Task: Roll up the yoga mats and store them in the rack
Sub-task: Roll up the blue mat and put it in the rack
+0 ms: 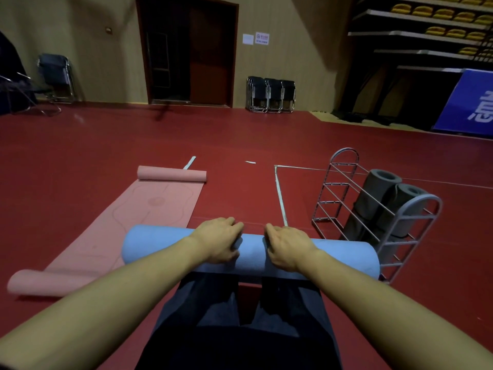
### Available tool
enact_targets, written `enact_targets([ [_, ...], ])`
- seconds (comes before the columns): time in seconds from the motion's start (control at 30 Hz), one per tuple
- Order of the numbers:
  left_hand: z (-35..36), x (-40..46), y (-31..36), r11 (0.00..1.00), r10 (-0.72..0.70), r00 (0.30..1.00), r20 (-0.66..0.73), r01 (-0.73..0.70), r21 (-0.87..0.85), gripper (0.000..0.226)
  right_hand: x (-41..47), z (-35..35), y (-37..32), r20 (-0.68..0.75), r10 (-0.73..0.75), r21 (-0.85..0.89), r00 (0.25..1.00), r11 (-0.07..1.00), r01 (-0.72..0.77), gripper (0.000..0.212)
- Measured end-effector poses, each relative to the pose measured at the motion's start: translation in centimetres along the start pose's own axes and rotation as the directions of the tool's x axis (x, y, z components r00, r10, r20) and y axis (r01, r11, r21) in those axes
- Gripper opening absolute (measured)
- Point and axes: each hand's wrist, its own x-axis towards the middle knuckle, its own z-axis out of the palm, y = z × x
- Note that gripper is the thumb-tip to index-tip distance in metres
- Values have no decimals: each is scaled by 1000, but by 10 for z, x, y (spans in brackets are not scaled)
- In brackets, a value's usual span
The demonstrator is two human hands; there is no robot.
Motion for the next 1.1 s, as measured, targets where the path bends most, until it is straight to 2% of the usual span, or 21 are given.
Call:
enact_targets([
  [0.17,1,2,0,998,-20,1000,4,20,55,40,2,6,0,20,0,-50,1000,999,1,35],
  [0.3,3,3,-3,998,-31,1000,-3,31,49,37,1,13,1,-49,37,-45,998,998,-39,25],
  [0.4,8,2,-4,999,-44,999,-4,44,27,32,4,19,3,-81,43,-108,996,993,-52,29],
  [0.57,13,2,-4,998,-54,998,-28,55,36,27,8,17,3,-109,25,-73,994,997,-34,25],
  [0.7,14,2,-3,997,-66,998,-19,66,26,32,4,21,2,-184,39,7,982,999,-39,13],
  [0.77,15,3,-4,995,-64,997,-41,67,74,39,4,21,2,-203,39,18,978,999,-36,10],
  [0.97,11,5,2,992,-84,995,-58,90,94,40,6,18,5,-186,68,13,980,998,-67,13],
  [1.1,17,4,1,994,-60,987,-150,72,81,30,12,11,6,-129,137,57,982,990,-130,21],
])
